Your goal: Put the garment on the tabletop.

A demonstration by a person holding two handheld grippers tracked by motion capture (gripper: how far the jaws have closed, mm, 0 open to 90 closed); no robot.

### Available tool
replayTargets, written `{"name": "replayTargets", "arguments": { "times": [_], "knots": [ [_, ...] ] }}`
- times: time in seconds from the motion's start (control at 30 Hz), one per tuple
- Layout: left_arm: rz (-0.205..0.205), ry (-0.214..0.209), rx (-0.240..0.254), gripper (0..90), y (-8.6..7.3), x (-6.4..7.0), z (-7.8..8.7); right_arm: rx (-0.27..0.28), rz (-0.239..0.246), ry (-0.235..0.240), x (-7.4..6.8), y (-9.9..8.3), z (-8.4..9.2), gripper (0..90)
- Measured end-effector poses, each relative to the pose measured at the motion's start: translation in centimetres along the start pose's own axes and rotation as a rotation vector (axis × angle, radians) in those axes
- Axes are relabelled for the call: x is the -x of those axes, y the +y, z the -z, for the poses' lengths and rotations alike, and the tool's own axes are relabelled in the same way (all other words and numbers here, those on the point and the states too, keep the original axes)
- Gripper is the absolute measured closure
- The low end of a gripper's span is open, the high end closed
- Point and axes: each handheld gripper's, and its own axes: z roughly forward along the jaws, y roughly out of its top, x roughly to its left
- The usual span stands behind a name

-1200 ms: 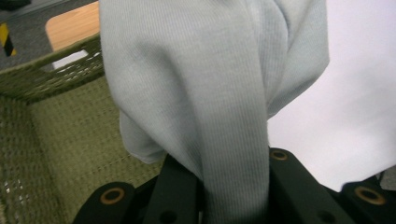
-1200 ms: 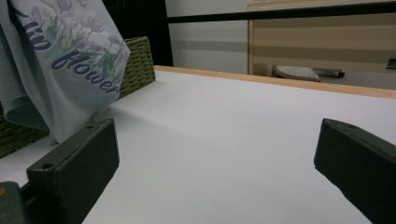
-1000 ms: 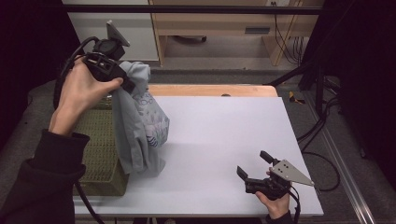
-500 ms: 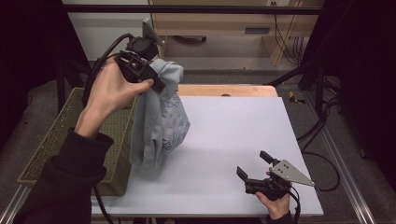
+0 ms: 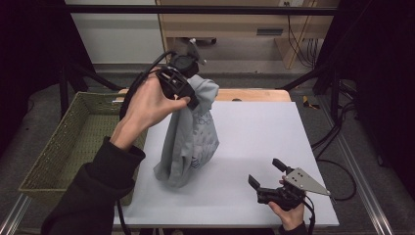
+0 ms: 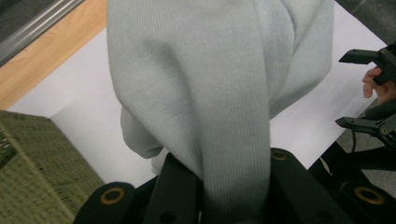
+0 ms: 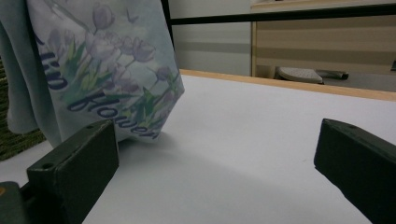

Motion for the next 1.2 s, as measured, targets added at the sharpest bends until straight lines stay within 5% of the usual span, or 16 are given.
{"name": "replayTargets", "arguments": {
  "times": [0.5, 0.83, 1.2],
  "knots": [
    [-0.099, -0.078, -0.048, 80.3, -0.4, 1.9, -6.3, 0.004, 0.016, 0.003, 0.2, -0.1, -0.1, 0.2],
    [-0.118, -0.139, -0.049, 79.9, -1.3, 2.4, -9.6, 0.003, 0.009, 0.001, 0.2, -0.1, -0.1, 0.3],
    [-0.127, -0.154, -0.069, 79.2, -2.3, 2.8, -13.5, 0.004, -0.026, 0.015, 0.0, -0.1, -0.1, 0.3]
  ]
}}
